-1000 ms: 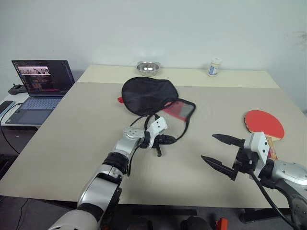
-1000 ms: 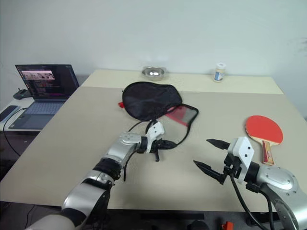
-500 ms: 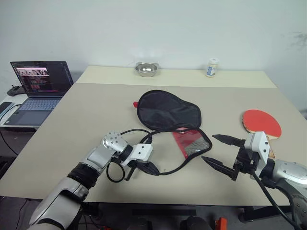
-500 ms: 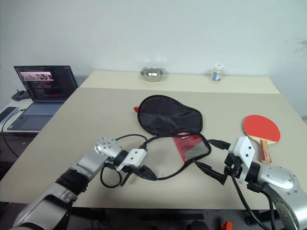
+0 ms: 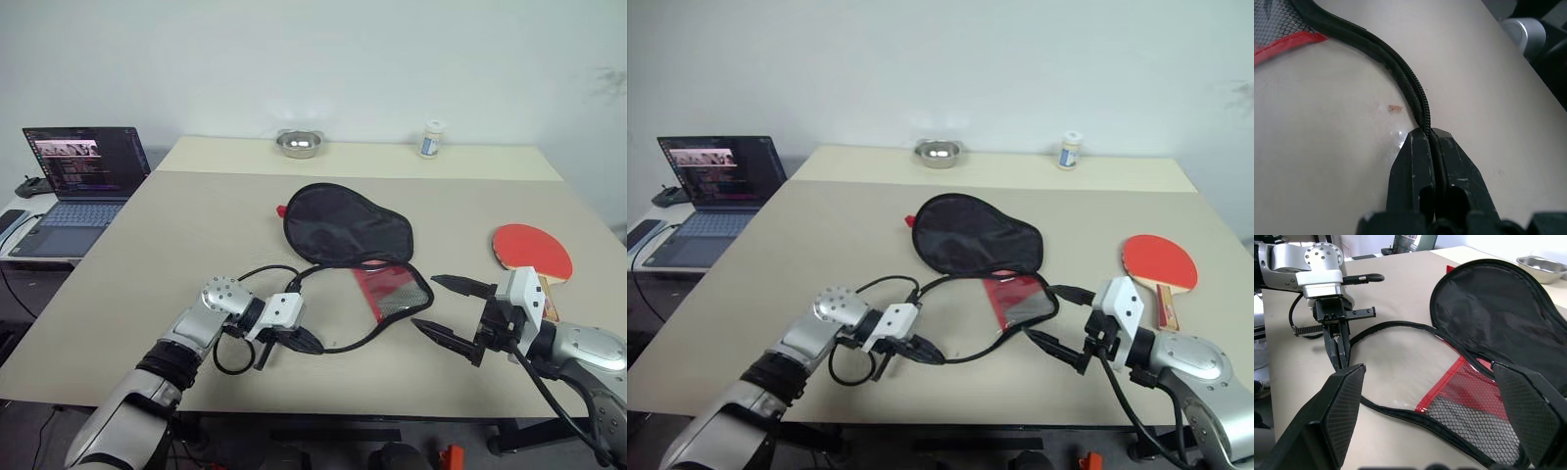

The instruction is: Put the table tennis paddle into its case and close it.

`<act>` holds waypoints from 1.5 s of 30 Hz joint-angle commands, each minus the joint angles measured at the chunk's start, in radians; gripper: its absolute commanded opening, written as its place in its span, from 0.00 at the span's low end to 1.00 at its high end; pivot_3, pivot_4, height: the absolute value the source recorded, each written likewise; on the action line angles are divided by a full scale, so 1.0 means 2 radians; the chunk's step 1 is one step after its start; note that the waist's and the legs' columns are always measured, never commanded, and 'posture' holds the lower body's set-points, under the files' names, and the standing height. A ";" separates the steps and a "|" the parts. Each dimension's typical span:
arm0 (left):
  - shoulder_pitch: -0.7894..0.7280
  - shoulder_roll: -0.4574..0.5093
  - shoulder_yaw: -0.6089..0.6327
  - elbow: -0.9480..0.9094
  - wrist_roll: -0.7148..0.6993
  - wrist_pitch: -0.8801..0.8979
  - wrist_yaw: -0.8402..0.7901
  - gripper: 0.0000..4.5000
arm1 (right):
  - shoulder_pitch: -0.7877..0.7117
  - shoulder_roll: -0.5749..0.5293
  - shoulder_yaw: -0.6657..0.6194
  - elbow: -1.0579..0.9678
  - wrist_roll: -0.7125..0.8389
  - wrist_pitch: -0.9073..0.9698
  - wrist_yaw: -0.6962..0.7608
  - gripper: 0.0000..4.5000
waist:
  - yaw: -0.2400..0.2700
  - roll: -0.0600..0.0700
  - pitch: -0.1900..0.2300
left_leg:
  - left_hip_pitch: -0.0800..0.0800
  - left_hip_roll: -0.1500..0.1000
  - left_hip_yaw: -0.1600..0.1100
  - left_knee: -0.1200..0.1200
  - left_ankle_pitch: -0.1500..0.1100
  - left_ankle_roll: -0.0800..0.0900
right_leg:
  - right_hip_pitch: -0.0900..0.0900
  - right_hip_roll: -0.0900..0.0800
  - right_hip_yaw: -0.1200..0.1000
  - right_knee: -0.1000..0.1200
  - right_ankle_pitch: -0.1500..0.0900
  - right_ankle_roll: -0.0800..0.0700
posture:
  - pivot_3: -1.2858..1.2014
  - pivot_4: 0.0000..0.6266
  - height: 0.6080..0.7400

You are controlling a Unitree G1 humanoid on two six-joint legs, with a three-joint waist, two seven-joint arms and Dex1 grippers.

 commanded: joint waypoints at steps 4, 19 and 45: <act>0.005 -0.015 0.052 0.001 -0.023 0.054 0.034 0.47 | -0.001 0.002 -0.005 -0.004 -0.003 -0.015 0.002 1.00 | 0.001 0.000 0.000 | -0.001 0.000 0.000 0.000 0.000 0.000 | 0.000 0.000 0.000 0.000 0.000 0.001 | 0.52 0.24 1.00; 0.006 -0.022 0.064 -0.093 -0.058 0.141 0.014 1.00 | 0.004 0.001 -0.006 -0.005 -0.001 -0.014 0.002 1.00 | 0.001 0.000 0.000 | -0.001 0.000 0.000 0.000 0.000 0.000 | 0.000 0.000 0.000 -0.001 0.000 0.000 | 0.52 0.24 1.00; -0.082 -0.201 -0.001 -0.041 0.058 0.140 0.203 1.00 | 0.053 -0.026 -0.035 -0.010 -0.017 0.007 0.006 1.00 | 0.005 -0.001 0.001 | -0.001 -0.001 0.000 0.000 0.000 0.000 | 0.000 0.000 0.000 -0.001 0.000 0.001 | 0.52 0.24 1.00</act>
